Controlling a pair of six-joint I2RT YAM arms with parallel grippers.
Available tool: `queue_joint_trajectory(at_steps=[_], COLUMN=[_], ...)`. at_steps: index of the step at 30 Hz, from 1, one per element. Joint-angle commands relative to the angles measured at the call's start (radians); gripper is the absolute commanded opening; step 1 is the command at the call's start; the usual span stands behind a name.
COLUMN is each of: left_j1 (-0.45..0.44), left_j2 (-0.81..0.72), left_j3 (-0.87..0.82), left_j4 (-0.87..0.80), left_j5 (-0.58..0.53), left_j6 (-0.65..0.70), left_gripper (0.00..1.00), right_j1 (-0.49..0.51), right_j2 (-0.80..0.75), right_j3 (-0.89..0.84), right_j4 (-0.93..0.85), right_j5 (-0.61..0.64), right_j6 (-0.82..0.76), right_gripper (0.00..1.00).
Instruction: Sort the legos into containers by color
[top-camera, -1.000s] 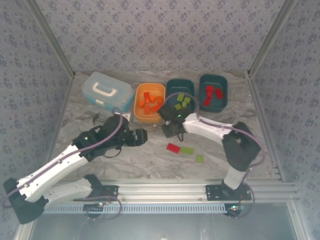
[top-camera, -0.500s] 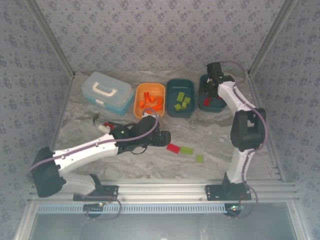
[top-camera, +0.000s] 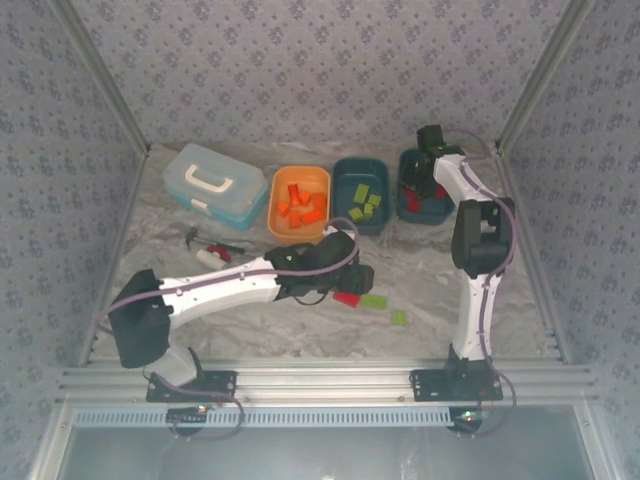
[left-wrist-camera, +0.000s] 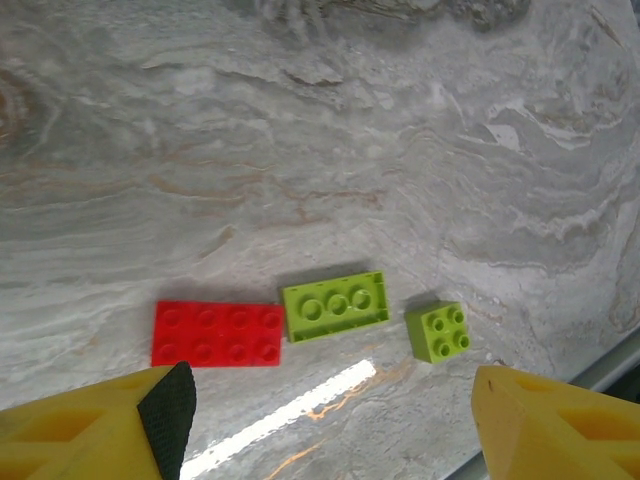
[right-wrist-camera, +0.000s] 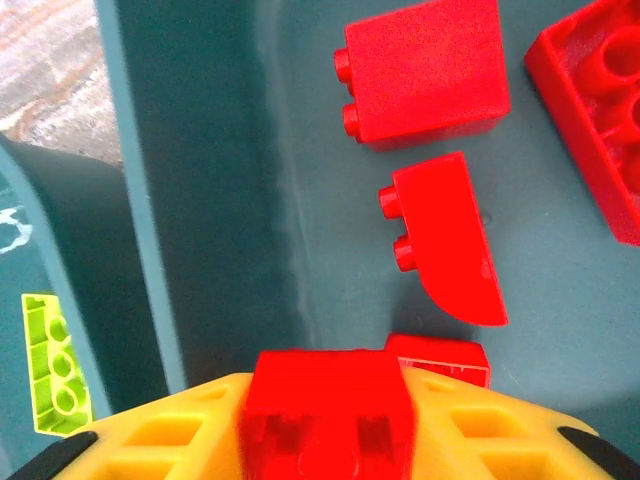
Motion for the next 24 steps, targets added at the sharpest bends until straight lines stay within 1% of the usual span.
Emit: queue_joint_trajectory(at_steps=[1,3,5,7,10,13,17,19,24], left_j1=[-0.010,-0.013,-0.016,-0.025,-0.048,-0.070,-0.102,-0.120,-0.149], left_j2=[0.029,0.046,0.069,0.097,0.139,0.178,0.245,0.293,0.446], left_j3=[0.076,0.093,0.116,0.143,0.179,0.212,0.271,0.321,0.462], left_j4=[-0.038,-0.044,-0.059,-0.081,-0.104,-0.115,-0.127,-0.164,-0.276], left_j5=[0.024,0.044,0.063,0.071,0.063,0.057,0.061,0.048,0.021], left_j6=[0.062,0.080,0.093,0.103,0.107,0.101,0.086,0.070,-0.054], left_gripper=[0.75,0.75,0.75,0.75,0.75,0.76,0.77,0.77,0.80], right_j1=[-0.015,-0.018,-0.017,-0.017,-0.015,-0.008,0.015,0.029,0.053], right_j2=[0.035,0.044,0.042,0.015,-0.072,-0.195,-0.413,-0.539,-0.919], right_j3=[0.046,0.060,0.075,0.069,0.027,-0.025,-0.128,-0.198,-0.408], right_j4=[-0.046,-0.058,-0.070,-0.070,-0.048,-0.044,-0.067,-0.091,-0.135], right_j5=[-0.032,-0.032,-0.031,-0.026,-0.011,0.005,0.009,0.006,-0.007], right_j6=[0.019,0.013,0.005,-0.003,-0.011,-0.020,-0.017,-0.006,0.028], right_gripper=[0.44,0.47,0.53,0.56,0.58,0.60,0.62,0.65,0.74])
